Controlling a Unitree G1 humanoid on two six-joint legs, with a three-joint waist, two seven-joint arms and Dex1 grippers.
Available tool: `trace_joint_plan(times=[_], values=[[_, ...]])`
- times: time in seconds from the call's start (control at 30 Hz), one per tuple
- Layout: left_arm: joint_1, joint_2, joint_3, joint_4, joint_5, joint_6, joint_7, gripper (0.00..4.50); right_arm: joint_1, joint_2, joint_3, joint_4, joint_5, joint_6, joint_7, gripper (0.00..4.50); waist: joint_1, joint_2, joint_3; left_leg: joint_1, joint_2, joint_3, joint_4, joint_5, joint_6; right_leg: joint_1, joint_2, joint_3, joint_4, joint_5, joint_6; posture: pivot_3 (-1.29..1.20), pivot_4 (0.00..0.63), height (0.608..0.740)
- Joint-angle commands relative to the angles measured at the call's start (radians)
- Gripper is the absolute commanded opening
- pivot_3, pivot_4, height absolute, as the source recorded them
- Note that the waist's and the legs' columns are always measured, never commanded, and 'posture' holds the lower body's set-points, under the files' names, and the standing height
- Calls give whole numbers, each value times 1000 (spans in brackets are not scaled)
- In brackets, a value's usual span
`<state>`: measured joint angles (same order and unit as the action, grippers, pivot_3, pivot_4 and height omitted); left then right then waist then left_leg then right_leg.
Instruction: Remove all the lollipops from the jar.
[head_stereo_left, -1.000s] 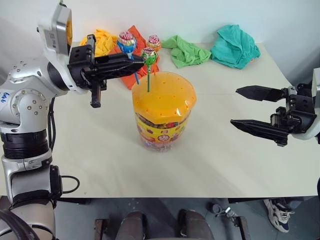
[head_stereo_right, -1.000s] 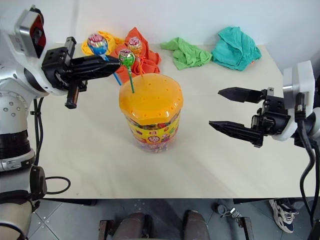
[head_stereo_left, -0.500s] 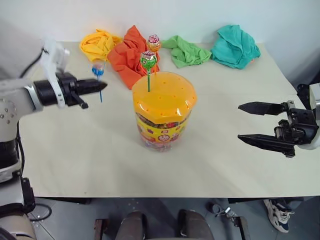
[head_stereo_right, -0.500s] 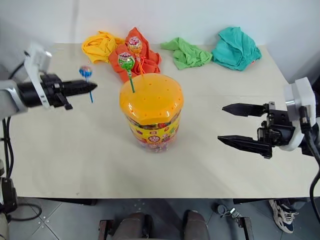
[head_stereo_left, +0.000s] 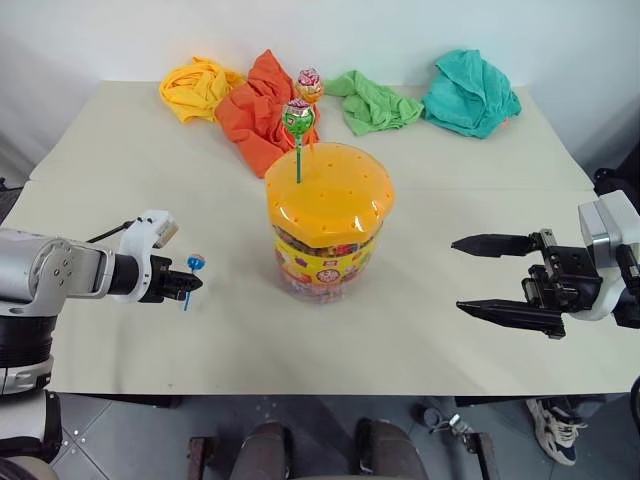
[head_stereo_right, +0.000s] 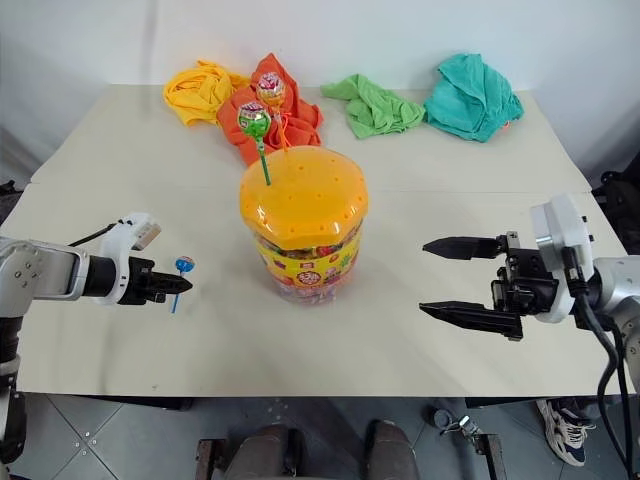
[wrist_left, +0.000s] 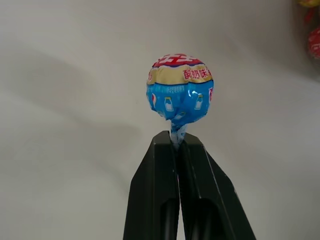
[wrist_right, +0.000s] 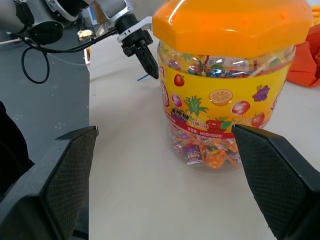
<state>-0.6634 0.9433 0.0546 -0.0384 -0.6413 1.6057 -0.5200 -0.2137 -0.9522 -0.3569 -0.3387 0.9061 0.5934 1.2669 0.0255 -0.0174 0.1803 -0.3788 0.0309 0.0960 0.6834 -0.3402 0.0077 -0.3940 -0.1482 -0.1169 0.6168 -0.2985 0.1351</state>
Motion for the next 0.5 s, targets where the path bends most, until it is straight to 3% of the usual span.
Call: trace_joint_plan(times=[0.03, 0.2, 0.33, 0.37, 0.5], values=[[-25, 2, 2, 32, -22, 9, 13, 1347, -13, -1, -22, -18, 9, -7, -14, 4500, 0, 0, 0, 0, 0, 0, 0, 0, 0, 0, 0, 0, 0, 0, 0, 0, 150, 740], [-71, 31, -6, 39, -28, 9, 28, 2919, -26, -19, -40, -6, 19, -2, -10, 4500, -1, 0, 0, 0, 0, 0, 0, 0, 0, 0, 0, 0, 0, 0, 0, 0, 150, 740], [-121, 110, 6, -1, -28, -9, -38, 4279, -47, -41, -69, 5, 23, -10, 0, 4500, -1, -1, 0, 0, 0, 1, 0, 0, 0, 0, 0, 0, 0, 0, 0, 0, 150, 740], [-134, 137, 8, -6, -36, -23, -67, 4467, -54, -47, -79, 1, 28, -10, 0, 4500, -1, -1, 0, 0, 0, 1, 0, 0, 0, 0, 0, 0, 0, 0, 0, 0, 150, 740], [-162, 215, 23, -57, -59, -243, -266, 4467, -101, -61, -121, -21, 76, 14, -34, 4500, -2, -1, 1, 0, 0, 2, 0, 0, 0, -1, 0, 0, 0, 0, 0, 0, 150, 740]])
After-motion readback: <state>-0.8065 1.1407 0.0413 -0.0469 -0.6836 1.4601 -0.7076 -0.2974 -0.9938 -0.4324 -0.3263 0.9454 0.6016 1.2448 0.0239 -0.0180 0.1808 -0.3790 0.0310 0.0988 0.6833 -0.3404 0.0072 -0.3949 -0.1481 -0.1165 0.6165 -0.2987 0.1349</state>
